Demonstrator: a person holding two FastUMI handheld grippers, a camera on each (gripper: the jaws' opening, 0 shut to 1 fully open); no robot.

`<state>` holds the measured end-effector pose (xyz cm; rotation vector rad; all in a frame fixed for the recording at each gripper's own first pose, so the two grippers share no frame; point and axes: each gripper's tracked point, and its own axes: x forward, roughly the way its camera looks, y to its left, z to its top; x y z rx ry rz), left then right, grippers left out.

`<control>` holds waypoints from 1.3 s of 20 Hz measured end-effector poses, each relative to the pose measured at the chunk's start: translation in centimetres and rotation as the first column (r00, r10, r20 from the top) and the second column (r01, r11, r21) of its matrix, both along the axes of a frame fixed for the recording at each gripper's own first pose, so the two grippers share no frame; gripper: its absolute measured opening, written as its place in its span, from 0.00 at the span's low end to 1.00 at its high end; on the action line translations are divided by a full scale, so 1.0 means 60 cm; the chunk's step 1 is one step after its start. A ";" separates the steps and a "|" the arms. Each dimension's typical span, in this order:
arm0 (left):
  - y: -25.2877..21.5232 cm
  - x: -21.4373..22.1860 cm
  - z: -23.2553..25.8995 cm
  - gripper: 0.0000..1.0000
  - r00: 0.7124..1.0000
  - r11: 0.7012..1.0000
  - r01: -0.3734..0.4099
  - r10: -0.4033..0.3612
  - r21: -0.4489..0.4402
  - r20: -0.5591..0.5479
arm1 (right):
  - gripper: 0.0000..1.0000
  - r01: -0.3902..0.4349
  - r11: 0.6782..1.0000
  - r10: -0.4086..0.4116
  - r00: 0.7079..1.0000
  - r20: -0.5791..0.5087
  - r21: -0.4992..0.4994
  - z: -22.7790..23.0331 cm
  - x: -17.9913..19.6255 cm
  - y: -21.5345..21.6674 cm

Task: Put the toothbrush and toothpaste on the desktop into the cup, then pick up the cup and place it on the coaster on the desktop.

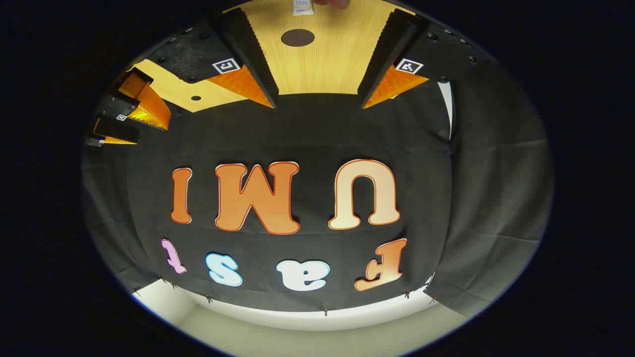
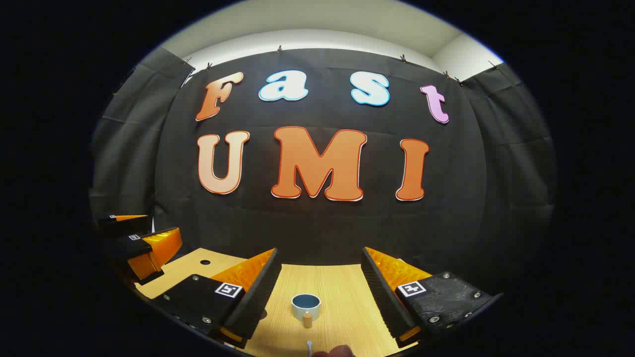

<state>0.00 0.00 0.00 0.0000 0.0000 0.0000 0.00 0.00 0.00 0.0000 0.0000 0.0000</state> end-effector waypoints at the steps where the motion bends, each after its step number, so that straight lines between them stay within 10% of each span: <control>1: -0.001 0.000 0.000 0.97 1.000 1.000 -0.001 0.001 -0.001 -0.002 | 0.98 -0.002 1.000 0.002 1.000 -0.001 0.003 0.000 -0.001 0.002; 26: -0.017 -0.016 -0.037 0.97 0.999 1.000 0.006 -0.005 0.016 -0.054 | 0.98 -0.022 1.000 0.023 0.999 -0.045 0.021 -0.030 -0.010 -0.006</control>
